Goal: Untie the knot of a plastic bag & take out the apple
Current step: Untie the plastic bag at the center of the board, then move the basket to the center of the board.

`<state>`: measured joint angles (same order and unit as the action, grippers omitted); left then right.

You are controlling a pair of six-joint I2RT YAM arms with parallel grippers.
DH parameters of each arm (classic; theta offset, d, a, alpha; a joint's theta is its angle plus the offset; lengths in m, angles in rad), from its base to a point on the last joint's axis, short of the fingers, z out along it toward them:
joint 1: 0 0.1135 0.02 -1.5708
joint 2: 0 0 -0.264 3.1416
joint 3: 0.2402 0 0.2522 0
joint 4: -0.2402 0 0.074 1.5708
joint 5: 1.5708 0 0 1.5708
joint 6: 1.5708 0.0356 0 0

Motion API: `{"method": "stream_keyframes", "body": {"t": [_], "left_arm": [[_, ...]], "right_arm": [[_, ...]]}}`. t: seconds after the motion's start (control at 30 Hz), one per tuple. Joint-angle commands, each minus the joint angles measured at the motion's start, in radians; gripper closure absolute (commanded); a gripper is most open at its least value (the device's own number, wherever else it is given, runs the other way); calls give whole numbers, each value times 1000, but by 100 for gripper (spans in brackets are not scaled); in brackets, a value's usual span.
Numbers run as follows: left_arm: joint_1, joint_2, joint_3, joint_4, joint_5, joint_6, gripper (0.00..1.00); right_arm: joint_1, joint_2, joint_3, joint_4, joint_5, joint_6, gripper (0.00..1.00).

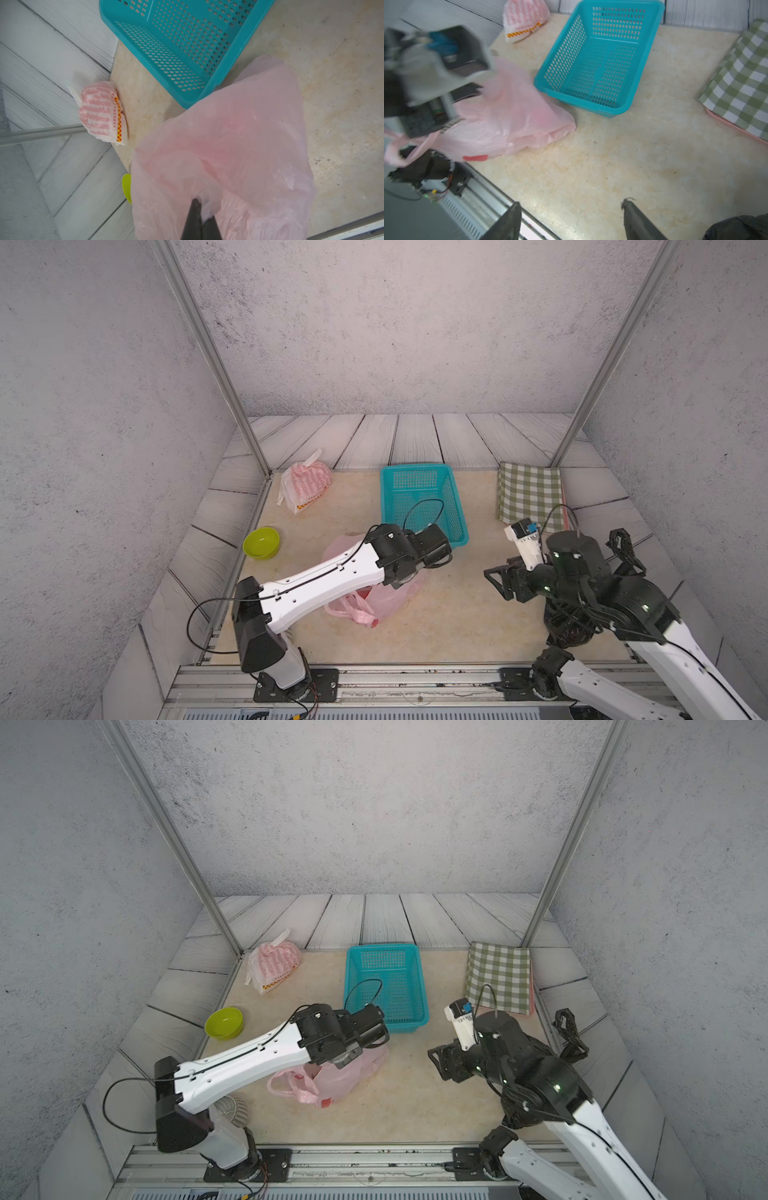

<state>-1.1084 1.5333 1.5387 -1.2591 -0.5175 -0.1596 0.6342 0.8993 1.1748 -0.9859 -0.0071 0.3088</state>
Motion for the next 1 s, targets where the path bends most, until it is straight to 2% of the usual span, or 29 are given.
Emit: {"method": "stream_keyframes", "body": {"t": [0.0, 0.07, 0.2, 0.3, 0.4, 0.53, 0.63, 0.73, 0.97], "left_arm": [[20, -113, -39, 104, 65, -60, 100], [32, -134, -48, 114, 77, -51, 100], [38, -169, -63, 139, 91, -16, 100], [49, -213, -95, 171, 120, 3, 100], [73, -267, -137, 197, 158, 14, 100], [99, -320, -184, 214, 197, 22, 100], [105, -340, -218, 212, 204, 25, 100], [110, -356, -257, 226, 225, 24, 100], [115, -360, -290, 250, 238, 33, 100]], "right_arm": [[-1, 268, 114, 135, 247, 34, 18], [-27, 476, 236, 143, 323, 29, 17], [-114, 813, 489, 123, 297, 13, 17], [-171, 1018, 691, 49, 275, -4, 17], [-200, 1161, 850, -11, 287, -37, 18], [-235, 1282, 978, -66, 258, -63, 19], [-275, 1327, 988, -58, 155, -62, 23], [-301, 1354, 983, -37, 67, -67, 32], [-309, 1440, 1068, -71, 13, -76, 52]]}}
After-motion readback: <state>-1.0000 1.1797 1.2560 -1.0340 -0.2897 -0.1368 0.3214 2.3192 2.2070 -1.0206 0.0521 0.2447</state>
